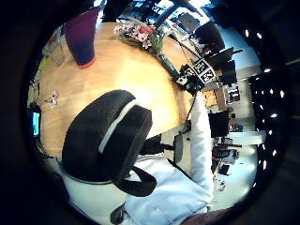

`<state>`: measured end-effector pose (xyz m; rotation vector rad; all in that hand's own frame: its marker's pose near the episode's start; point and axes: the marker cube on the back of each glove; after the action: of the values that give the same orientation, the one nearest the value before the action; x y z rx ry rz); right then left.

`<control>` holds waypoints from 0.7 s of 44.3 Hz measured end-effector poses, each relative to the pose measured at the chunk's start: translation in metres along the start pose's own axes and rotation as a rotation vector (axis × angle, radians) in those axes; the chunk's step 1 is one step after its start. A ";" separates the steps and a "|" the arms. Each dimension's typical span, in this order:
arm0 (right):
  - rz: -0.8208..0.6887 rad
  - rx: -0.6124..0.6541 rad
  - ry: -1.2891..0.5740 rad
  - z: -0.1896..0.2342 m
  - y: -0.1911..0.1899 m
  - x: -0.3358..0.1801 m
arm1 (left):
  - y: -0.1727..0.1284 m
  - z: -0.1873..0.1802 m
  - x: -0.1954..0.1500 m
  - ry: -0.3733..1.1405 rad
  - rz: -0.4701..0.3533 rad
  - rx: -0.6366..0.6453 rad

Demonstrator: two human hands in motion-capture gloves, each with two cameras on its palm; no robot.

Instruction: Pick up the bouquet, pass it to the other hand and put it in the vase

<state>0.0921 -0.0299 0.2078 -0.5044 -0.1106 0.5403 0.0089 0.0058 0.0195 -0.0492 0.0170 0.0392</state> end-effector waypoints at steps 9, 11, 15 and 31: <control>0.008 0.066 0.036 -0.001 0.000 -0.005 | 0.000 0.001 -0.001 0.019 -0.005 -0.003; 0.022 0.078 0.045 -0.003 -0.001 -0.007 | -0.001 0.001 -0.002 0.020 -0.005 0.000; 0.049 0.073 0.085 -0.007 -0.005 -0.010 | -0.002 0.001 -0.005 0.016 -0.009 -0.006; 0.112 0.565 0.030 -0.029 -0.014 0.002 | -0.014 0.000 -0.018 0.095 -0.083 -0.100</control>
<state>0.1072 -0.0514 0.1893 0.0334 0.0998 0.6426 -0.0086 -0.0092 0.0204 -0.1512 0.1076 -0.0453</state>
